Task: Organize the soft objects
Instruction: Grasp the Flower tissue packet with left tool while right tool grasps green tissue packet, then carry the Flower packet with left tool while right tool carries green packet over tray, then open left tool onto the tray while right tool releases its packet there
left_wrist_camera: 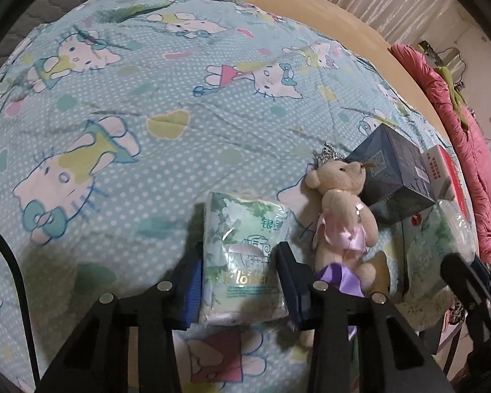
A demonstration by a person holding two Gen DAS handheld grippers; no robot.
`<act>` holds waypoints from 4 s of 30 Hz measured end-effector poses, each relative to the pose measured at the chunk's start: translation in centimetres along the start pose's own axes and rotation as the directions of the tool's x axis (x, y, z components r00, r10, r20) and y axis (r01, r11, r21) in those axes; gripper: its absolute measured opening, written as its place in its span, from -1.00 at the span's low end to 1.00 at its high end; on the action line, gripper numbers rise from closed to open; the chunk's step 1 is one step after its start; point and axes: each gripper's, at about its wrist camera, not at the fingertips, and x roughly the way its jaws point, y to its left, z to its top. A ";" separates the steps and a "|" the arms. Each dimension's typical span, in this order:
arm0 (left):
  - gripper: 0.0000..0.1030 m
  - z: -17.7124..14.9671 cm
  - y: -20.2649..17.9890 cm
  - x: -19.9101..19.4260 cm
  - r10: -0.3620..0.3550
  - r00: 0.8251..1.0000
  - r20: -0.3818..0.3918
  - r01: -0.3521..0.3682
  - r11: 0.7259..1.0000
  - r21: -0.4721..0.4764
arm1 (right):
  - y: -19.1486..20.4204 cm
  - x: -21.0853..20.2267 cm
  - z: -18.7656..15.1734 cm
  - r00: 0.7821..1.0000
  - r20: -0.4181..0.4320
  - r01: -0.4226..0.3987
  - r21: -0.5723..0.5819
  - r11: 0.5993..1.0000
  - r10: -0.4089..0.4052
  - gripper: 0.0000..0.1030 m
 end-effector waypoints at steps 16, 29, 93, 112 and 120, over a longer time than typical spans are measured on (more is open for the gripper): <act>-0.22 -2.6 -0.6 -9.1 0.005 0.991 0.137 -0.011 0.999 0.037 | 1.7 -5.0 0.2 0.996 0.076 -0.048 -0.009 0.999 0.048 -0.39; -0.23 -4.1 -7.0 -14.5 -0.035 0.978 0.206 0.002 0.988 0.156 | 1.4 -11.6 0.4 0.985 0.171 -0.035 0.008 0.999 0.033 -0.39; -0.22 -12.9 -31.9 -4.7 -0.182 0.982 -0.044 0.175 0.806 0.566 | -21.3 -15.7 -12.2 0.953 -0.045 0.287 0.444 0.849 -0.298 -0.39; -0.21 -13.3 -32.4 -1.6 -0.152 0.983 -0.104 0.184 0.803 0.567 | -23.0 -12.5 -13.7 0.976 -0.021 0.194 0.542 0.818 -0.217 -0.25; -0.20 -13.1 -32.3 -0.8 -0.139 0.983 -0.116 0.180 0.808 0.560 | -22.8 -12.2 -13.4 0.978 -0.023 0.186 0.536 0.823 -0.206 0.05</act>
